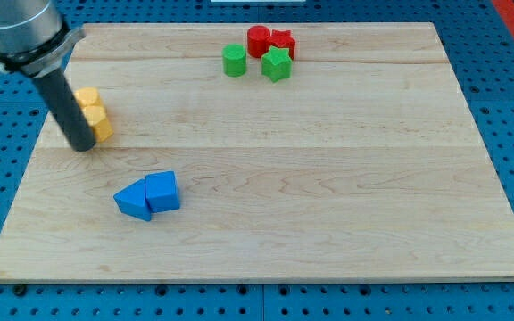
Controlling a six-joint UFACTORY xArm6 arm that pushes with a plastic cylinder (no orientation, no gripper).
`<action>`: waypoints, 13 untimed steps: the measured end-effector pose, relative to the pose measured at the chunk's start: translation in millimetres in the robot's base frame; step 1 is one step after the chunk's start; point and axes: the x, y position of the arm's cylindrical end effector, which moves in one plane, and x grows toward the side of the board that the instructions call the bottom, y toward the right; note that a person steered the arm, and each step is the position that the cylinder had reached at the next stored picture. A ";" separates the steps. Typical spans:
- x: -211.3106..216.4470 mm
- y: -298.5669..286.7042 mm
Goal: Move the blue triangle into the yellow hexagon to the left center
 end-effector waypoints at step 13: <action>40.0 12.7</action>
